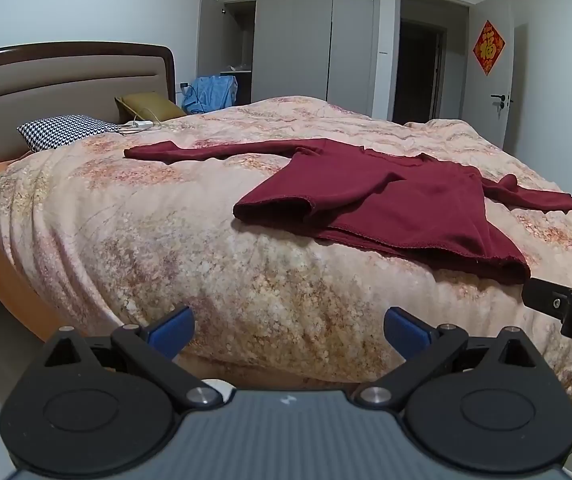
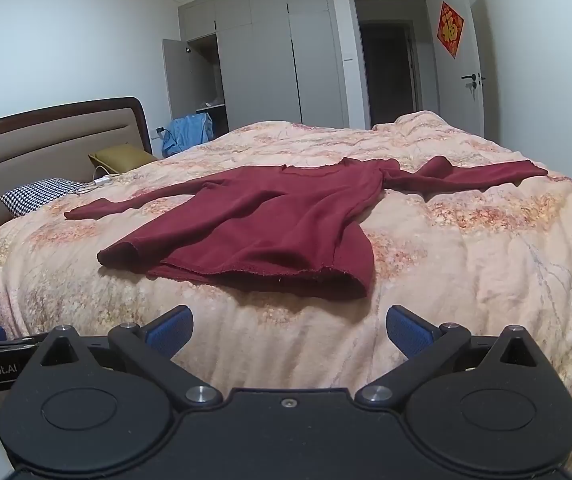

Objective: Fold small clothes

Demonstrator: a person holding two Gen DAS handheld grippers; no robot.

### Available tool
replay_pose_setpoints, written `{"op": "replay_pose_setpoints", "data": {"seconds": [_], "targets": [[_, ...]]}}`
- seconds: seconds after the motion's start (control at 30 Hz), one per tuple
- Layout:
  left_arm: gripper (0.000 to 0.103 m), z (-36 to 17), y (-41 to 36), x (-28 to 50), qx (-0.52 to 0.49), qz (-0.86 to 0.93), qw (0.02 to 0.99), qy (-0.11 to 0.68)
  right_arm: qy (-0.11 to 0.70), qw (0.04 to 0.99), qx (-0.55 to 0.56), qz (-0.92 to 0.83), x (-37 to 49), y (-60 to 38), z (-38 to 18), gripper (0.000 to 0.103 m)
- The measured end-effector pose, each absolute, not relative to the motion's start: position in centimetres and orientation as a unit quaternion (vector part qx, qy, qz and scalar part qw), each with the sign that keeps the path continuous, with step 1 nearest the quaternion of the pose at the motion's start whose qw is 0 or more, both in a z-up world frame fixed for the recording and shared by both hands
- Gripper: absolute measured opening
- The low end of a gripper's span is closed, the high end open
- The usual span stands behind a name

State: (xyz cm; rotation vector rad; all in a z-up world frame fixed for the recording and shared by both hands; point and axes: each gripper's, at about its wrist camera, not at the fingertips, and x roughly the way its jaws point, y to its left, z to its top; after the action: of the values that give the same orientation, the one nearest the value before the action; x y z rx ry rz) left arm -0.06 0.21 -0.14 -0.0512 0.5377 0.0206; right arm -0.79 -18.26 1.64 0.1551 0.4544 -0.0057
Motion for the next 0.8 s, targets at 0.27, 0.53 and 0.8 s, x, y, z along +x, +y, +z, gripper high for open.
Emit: {"op": "replay_pose_setpoints", "data": {"seconds": [0.27, 0.53, 0.8], "targets": [[0.103, -0.28, 0.27, -0.15, -0.027, 0.010, 0.963, 0.268, 0.227, 0.971, 0.078, -0.004, -0.93, -18.46, 1.45, 0.103], [0.103, -0.45, 0.09, -0.21, -0.027, 0.010, 0.963, 0.269, 0.227, 0.971, 0.078, -0.004, -0.93, -18.46, 1.46, 0.103], [0.103, -0.64, 0.07, -0.25, -0.028, 0.011, 0.962, 0.270, 0.228, 0.971, 0.078, -0.005, -0.80, -18.37, 1.40, 0.103]]}}
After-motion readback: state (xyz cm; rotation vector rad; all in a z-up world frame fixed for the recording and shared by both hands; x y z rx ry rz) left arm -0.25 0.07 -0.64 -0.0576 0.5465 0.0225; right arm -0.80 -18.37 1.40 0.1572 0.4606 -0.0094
